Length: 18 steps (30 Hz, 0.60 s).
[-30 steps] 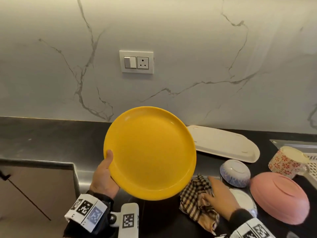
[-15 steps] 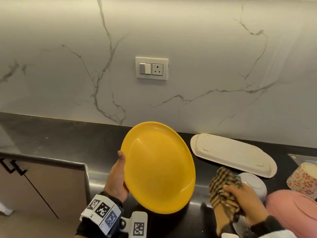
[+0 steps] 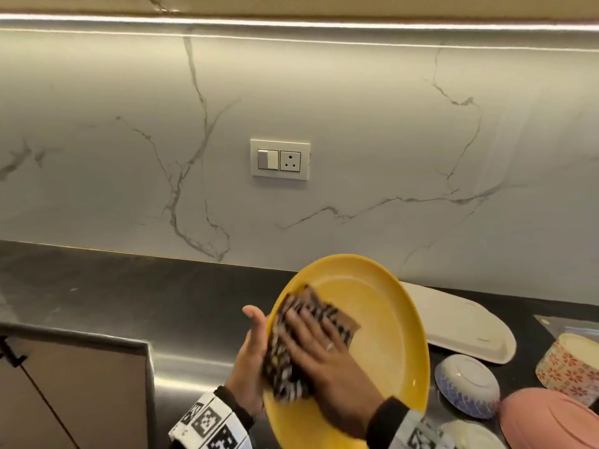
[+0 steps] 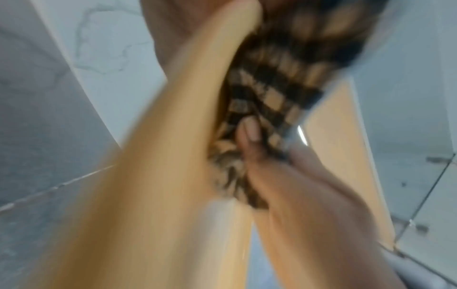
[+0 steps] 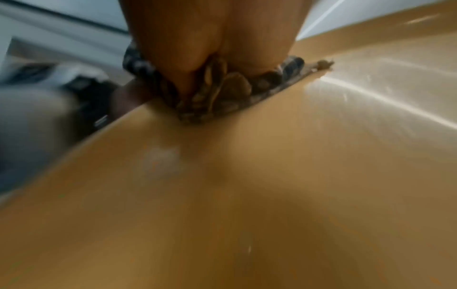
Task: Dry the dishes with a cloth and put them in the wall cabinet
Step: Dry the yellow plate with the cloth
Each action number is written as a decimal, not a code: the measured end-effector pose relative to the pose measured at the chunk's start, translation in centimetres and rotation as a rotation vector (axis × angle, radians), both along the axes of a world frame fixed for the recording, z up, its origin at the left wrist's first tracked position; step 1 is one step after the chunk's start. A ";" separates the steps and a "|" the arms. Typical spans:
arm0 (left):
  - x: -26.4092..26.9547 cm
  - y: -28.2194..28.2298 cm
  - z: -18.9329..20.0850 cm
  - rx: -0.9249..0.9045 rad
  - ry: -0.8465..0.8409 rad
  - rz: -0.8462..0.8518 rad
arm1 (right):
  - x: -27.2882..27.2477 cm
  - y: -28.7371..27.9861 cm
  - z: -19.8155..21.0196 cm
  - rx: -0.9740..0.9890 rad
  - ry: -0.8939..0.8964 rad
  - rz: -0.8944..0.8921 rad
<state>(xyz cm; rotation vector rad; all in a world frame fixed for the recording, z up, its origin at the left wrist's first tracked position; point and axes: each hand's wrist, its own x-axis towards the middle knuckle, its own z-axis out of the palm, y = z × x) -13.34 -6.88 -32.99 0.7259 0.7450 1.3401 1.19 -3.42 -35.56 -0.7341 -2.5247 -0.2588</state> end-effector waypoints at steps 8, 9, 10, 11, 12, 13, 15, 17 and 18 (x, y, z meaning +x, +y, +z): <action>-0.6 -0.2 0.9 0.255 0.228 0.299 | 6.9 8.3 3.2 -0.019 -0.006 -0.280; -0.8 -0.1 1.2 0.271 0.192 0.307 | 8.2 8.2 2.5 -0.032 -0.023 -0.324; -1.0 -0.1 1.6 0.280 0.149 0.303 | 9.1 7.8 1.5 -0.037 -0.031 -0.363; -1.2 0.0 2.0 0.292 0.113 0.294 | 9.9 7.0 0.2 -0.031 -0.023 -0.392; -1.2 0.0 2.3 0.294 0.090 0.291 | 10.4 6.0 -1.2 -0.027 -0.004 -0.406; -1.3 0.2 2.4 0.294 0.073 0.287 | 10.5 4.9 -2.7 -0.024 0.029 -0.402; -0.9 0.5 2.6 0.278 0.042 0.280 | 9.8 2.2 -5.3 -0.002 0.099 -0.335; -0.3 0.8 2.5 0.243 0.018 0.281 | 7.9 -0.4 -6.5 0.048 0.091 -0.224; 0.1 1.0 2.4 0.222 0.005 0.287 | 6.6 -1.5 -6.5 0.051 0.050 -0.170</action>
